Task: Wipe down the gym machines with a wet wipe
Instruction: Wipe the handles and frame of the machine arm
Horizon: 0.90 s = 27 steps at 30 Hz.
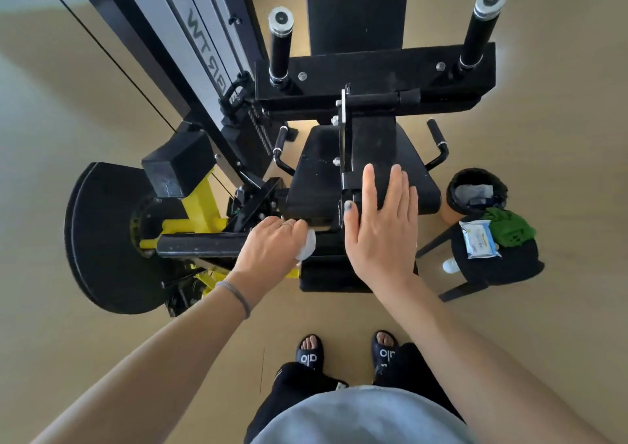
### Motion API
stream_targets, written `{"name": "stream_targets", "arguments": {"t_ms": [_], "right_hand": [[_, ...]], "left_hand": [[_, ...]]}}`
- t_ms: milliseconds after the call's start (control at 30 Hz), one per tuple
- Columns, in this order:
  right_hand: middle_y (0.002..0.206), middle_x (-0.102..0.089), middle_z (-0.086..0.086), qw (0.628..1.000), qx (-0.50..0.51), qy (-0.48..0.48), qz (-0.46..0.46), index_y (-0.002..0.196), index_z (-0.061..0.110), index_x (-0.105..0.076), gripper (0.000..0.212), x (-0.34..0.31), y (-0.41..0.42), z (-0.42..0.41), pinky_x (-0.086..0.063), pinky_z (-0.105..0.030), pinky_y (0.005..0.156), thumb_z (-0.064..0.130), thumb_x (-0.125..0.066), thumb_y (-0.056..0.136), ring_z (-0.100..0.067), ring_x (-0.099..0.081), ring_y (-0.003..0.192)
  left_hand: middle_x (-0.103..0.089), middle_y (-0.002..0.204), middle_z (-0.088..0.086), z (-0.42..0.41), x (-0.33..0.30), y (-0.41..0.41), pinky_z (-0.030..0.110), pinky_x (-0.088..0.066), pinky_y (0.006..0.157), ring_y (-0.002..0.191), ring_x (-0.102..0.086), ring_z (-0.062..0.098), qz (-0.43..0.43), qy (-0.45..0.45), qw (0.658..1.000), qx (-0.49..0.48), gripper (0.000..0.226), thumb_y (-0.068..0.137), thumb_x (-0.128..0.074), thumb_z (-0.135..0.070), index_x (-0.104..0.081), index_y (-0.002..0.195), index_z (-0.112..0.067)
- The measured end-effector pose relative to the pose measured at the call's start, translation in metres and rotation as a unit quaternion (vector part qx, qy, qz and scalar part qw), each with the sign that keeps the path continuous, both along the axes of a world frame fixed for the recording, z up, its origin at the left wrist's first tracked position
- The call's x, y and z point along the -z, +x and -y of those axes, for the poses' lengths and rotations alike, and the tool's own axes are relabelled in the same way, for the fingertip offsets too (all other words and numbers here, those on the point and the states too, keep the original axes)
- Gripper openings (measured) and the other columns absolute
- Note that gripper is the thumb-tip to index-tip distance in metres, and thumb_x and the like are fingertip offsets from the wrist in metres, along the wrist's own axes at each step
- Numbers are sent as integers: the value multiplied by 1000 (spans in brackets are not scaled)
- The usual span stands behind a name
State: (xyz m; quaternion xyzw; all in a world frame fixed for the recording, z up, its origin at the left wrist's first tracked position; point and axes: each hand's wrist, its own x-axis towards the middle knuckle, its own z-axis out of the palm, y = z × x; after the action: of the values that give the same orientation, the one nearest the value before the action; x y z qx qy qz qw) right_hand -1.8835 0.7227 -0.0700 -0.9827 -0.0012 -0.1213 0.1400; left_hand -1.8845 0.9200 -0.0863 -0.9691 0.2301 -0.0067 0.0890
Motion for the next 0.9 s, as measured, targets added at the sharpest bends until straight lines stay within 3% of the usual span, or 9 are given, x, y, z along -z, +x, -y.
{"name": "stream_targets", "arguments": {"t_ms": [133, 233, 333, 467, 567, 633, 700, 767, 900], "right_hand": [[166, -18, -22, 998, -52, -37, -12, 162, 19, -20, 59, 2, 5, -30, -19, -53, 124, 46, -19, 110, -37, -14, 155], [167, -12, -22, 996, -40, -82, -24, 162, 16, -21, 60, 11, 3, -34, -17, -54, 124, 46, -19, 110, -37, -7, 156], [167, -11, -24, 994, -30, -104, -26, 161, 15, -21, 60, 9, 3, -40, -17, -54, 124, 46, -18, 109, -39, -6, 156], [166, -12, -27, 991, -14, -127, -44, 161, 15, -21, 60, 8, 2, -46, -17, -54, 124, 44, -18, 109, -41, -8, 155], [162, -25, -26, 991, -14, -133, -16, 157, 10, -30, 57, 2, 3, -57, -20, -53, 124, 39, -22, 109, -41, -19, 153], [145, -48, -22, 991, -73, -110, 20, 143, 5, -49, 49, 1, 3, -72, -30, -50, 119, 33, -28, 109, -38, -41, 140], [100, -65, -9, 991, -119, -53, 39, 103, 8, -68, 45, 7, 1, -85, -47, -43, 99, 31, -30, 109, -27, -61, 97], [62, -56, 5, 992, -113, -52, -20, 66, 17, -60, 59, 10, -2, -95, -51, -40, 72, 38, -25, 109, -17, -54, 59], [42, -47, 7, 986, -90, -107, -91, 50, 21, -52, 75, 13, 2, -100, -46, -33, 50, 48, -12, 107, -14, -48, 41]], "left_hand": [[-68, 79, 0, -79, -7, -5, 33, -54, 84, 75, -68, 23, 9, 7, 1000, -7, 34, 67, -85, -14, -60, 90, -15], [-68, 78, 2, -96, -9, -7, 34, -55, 79, 73, -69, 25, 11, 23, 1000, -15, 40, 65, -90, -21, -61, 91, -13], [-67, 75, 3, -67, -9, -6, 34, -52, 71, 69, -68, 25, 26, 26, 999, -12, 34, 66, -86, -15, -59, 87, -13], [-66, 77, -1, -4, -2, -3, 31, -47, 69, 69, -67, 19, 3, -9, 1000, 15, 40, 77, -78, -46, -56, 89, -15], [-63, 70, -4, -1, 0, -1, 29, -45, 62, 60, -63, 16, 12, -24, 998, 49, 42, 70, -84, -47, -56, 83, -18], [-64, 74, -4, -33, -2, -3, 29, -47, 65, 64, -66, 17, 20, -23, 998, 47, 40, 68, -85, -43, -57, 85, -20], [-67, 80, -3, -77, -6, -4, 31, -50, 69, 72, -69, 19, 4, -14, 1000, 15, 39, 68, -85, -39, -57, 89, -22], [-68, 80, -3, -121, -10, -7, 32, -51, 66, 72, -69, 21, 1, -6, 1000, -12, 44, 64, -88, -38, -56, 90, -22], [-68, 91, -5, -139, -21, -4, 30, -51, 69, 84, -69, 20, -55, 16, 998, -30, 45, 80, -77, -51, -54, 104, -21]]}}
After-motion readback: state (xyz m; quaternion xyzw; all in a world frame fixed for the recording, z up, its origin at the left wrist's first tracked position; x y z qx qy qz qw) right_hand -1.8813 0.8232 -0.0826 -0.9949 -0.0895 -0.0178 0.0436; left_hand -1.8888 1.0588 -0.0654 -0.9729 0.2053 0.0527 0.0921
